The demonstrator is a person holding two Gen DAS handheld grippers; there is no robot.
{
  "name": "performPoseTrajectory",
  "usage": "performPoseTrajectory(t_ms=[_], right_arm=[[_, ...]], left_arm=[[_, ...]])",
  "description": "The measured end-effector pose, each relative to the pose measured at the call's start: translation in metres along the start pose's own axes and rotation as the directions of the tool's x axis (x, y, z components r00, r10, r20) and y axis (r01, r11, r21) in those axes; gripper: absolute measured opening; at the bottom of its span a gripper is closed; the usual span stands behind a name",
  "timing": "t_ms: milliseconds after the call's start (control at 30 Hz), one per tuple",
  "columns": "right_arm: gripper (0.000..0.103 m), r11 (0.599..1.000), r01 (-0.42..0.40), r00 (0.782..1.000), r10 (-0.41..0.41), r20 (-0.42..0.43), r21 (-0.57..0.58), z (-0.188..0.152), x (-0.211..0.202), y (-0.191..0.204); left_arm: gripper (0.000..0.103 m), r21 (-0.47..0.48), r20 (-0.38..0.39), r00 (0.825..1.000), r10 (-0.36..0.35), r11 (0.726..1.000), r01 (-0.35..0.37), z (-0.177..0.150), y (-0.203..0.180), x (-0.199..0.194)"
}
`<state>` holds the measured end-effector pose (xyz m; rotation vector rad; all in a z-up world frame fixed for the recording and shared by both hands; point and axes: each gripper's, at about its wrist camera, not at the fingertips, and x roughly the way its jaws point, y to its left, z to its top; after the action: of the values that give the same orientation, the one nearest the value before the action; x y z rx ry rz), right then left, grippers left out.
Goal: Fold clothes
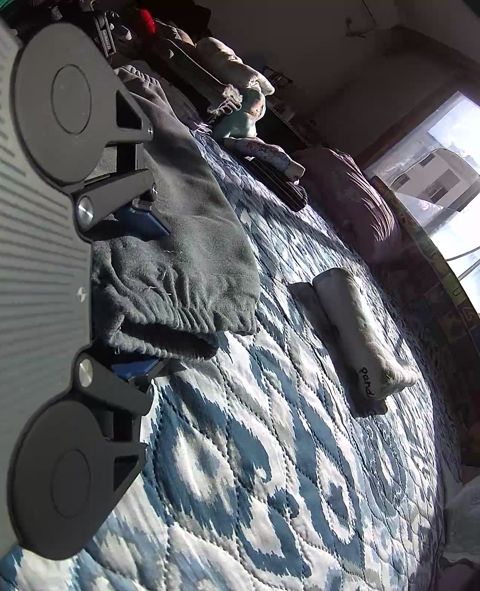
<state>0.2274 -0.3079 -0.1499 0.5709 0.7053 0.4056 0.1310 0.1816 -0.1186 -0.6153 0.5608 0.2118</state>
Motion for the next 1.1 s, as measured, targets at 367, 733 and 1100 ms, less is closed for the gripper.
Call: performPoseTrajectory(t_ms=[367, 733, 1100], right_arm=[[0.084, 0.999, -0.039, 0.999, 0.039, 0.017, 0.014, 0.002, 0.012, 0.006], [0.037, 1.0, -0.03, 0.994, 0.029, 0.104, 0.007, 0.0, 0.003, 0.013], [0.058, 0.992, -0.011, 0.999, 0.005, 0.052, 0.125, 0.01, -0.014, -0.026]], left_arm=[[0.062, -0.191, 0.029, 1.0, -0.003, 0.982, 0.009, 0.025, 0.033, -0.015], [0.027, -0.305, 0.026, 0.995, -0.096, 0.947, 0.099, 0.026, 0.034, 0.02], [0.034, -0.296, 0.021, 0.991, -0.131, 0.946, 0.131, 0.001, 0.03, 0.032]])
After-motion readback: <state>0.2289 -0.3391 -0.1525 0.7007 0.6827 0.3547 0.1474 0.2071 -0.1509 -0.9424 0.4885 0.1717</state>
